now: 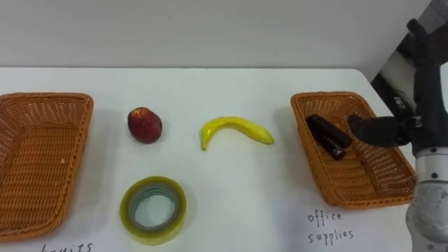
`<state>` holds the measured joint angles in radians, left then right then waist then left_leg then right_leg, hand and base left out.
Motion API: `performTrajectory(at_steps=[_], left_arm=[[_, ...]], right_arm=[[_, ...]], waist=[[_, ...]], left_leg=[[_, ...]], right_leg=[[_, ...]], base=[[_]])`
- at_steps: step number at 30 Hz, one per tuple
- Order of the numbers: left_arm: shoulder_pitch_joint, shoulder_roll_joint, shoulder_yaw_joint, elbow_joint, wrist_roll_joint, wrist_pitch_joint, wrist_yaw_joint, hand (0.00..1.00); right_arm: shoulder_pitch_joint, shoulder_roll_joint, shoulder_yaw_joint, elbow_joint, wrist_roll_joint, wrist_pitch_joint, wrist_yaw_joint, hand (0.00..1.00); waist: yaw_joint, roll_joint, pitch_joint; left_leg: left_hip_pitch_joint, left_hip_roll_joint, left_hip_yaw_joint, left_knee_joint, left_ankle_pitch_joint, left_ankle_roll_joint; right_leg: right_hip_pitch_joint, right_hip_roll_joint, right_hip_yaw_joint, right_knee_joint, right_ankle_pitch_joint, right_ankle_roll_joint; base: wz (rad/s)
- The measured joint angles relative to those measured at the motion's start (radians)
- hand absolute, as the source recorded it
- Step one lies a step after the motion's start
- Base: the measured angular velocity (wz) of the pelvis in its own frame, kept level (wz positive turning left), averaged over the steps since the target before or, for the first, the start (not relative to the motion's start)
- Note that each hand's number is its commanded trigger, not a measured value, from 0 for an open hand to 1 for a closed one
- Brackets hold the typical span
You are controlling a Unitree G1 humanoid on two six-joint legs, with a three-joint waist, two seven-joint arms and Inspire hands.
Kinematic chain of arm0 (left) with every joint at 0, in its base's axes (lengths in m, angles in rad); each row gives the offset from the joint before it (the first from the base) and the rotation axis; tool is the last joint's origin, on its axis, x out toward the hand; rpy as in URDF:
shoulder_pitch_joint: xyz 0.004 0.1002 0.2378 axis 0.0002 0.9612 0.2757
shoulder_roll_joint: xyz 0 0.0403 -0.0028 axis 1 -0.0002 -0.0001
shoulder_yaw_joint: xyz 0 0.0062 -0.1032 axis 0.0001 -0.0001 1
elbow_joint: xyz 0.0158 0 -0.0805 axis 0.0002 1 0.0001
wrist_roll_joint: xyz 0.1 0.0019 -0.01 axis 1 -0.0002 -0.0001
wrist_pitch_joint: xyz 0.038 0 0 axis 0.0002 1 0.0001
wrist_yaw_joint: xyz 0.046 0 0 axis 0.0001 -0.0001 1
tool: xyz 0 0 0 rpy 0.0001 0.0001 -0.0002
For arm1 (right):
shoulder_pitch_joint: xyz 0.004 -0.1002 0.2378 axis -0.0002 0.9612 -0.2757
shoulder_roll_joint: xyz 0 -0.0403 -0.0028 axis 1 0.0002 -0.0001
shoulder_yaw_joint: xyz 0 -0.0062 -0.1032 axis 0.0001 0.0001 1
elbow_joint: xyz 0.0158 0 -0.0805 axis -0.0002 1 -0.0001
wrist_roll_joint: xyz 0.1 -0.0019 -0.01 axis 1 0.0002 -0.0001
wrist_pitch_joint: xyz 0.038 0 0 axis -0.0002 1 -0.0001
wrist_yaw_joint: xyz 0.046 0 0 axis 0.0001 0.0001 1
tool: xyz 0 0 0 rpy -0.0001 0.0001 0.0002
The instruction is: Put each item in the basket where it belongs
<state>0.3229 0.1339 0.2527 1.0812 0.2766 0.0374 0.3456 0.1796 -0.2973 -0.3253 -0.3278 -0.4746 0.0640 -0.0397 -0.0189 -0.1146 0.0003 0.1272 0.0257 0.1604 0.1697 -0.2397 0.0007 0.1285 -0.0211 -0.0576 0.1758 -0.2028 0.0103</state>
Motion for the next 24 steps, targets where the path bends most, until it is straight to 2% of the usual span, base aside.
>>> performTrajectory(at_steps=[11,19,24], left_arm=[[-0.006,0.007,-0.001,-0.004,0.0,-0.004,0.019,0.0],[-0.006,0.014,-0.002,-0.002,-0.001,0.005,0.017,0.0],[-0.006,0.012,-0.002,-0.003,0.0,0.009,0.015,0.0]], right_arm=[[-0.002,0.0,0.032,0.0,0.021,-0.002,0.0,0.0],[-0.004,0.0,0.057,-0.008,0.139,0.001,0.033,0.0],[-0.019,0.0,0.062,-0.006,0.286,0.005,0.078,0.0]], waist=[[0.002,-0.005,-0.0008],[0.012,-0.006,-0.0005],[0.027,-0.005,-0.0004]], left_leg=[[-0.001,-0.001,-0.001,0.001,0.0,0.0],[0.003,-0.001,-0.003,0.001,0.001,0.0],[-0.007,-0.002,-0.005,0.01,0.001,0.0]], right_leg=[[-0.002,0.0,0.0,-0.006,0.0,0.0],[0.001,-0.002,0.0,-0.006,0.0,0.0],[-0.003,-0.005,-0.006,-0.005,0.0,0.0]], base=[[0.0],[0.0],[0.01]])
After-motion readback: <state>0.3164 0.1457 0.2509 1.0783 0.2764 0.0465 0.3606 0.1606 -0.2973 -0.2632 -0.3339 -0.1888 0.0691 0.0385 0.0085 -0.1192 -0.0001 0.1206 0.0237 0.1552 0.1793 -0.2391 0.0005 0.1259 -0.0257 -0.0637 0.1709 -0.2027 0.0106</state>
